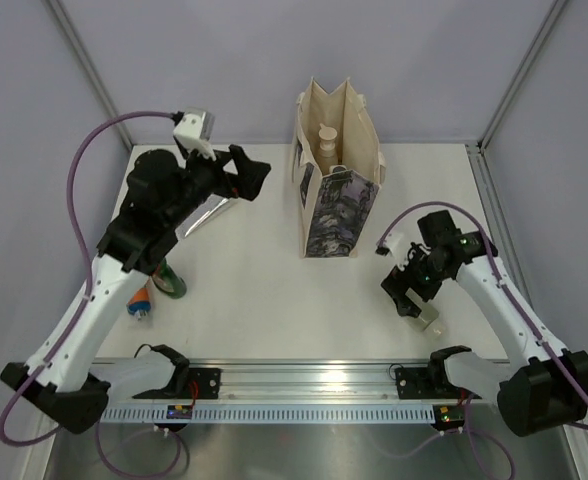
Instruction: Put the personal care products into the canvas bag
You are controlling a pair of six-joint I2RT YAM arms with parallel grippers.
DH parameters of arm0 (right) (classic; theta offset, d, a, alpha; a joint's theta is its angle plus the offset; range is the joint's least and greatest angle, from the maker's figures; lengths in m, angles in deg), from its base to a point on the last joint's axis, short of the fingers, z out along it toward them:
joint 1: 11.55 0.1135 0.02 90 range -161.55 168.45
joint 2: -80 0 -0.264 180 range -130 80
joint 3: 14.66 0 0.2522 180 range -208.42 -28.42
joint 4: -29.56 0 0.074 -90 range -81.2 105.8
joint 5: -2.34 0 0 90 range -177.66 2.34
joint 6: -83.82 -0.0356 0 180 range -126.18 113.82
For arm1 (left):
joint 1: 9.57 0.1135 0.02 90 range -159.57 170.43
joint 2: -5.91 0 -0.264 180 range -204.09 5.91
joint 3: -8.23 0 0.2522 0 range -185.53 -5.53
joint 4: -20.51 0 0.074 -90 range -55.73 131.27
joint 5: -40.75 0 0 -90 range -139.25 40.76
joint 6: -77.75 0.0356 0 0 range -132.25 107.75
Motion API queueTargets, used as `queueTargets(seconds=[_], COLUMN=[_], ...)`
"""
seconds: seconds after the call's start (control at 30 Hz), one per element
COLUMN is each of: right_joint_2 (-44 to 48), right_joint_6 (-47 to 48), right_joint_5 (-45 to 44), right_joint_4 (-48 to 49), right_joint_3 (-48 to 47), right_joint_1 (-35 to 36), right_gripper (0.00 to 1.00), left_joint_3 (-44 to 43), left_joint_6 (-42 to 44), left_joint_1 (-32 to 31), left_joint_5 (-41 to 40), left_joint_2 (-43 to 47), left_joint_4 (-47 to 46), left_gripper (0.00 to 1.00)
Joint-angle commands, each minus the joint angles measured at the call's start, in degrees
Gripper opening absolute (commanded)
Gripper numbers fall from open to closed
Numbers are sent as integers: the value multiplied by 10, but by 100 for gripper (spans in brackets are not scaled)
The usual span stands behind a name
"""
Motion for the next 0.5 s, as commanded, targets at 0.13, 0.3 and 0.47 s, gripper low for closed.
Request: queueTargets(seconds=[0.13,0.3,0.47], right_joint_2=[-25,-99,-186], right_joint_6=[-114,-110,-109], right_joint_5=[-209,-197,-167], right_joint_4=[121,151,164], right_joint_3=[85,93,90], right_joint_1=[57,59,64], right_gripper=[100,99,100], left_joint_3=[257,349,397], left_joint_6=[-52,-108,-139], left_joint_1=[1,1,1], left_joint_5=[-84,-99,-116], left_joint_2=[166,236,275], left_joint_4=[-36,-39,-35], left_gripper=[99,99,99])
